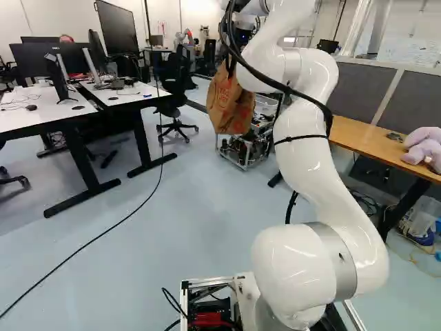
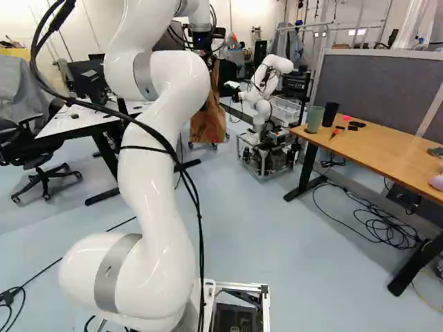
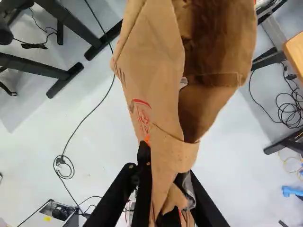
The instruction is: Pick up the bag on the ground and place it on the table
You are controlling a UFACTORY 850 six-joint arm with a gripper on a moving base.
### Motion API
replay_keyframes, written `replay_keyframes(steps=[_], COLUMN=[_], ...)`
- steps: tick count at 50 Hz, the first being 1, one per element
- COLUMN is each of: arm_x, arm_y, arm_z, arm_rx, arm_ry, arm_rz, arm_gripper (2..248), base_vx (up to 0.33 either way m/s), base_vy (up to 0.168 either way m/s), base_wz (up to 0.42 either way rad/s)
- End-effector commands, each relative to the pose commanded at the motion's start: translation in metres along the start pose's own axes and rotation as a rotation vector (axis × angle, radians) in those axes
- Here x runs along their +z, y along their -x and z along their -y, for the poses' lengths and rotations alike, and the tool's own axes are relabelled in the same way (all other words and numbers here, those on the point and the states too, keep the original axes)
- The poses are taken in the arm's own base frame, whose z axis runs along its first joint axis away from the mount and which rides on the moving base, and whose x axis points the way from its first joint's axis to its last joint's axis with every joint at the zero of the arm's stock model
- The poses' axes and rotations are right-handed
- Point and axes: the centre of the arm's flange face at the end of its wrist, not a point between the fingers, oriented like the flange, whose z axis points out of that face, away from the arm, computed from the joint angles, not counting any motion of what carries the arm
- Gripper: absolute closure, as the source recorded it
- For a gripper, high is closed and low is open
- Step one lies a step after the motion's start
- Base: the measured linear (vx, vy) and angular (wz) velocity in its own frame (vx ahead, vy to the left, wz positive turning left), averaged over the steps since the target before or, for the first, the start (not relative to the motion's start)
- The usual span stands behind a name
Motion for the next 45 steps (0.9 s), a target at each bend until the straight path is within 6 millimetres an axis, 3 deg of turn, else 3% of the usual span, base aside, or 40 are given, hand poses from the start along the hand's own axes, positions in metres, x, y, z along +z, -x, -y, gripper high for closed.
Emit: replay_keyframes(steps=[45], arm_x=[-0.067], arm_y=[0.022], arm_z=[0.006], arm_rx=[-0.014], arm_ry=[0.0], arm_rz=[0.005], arm_gripper=[229], base_vx=[0.0], base_vy=[0.0], base_wz=[0.0])
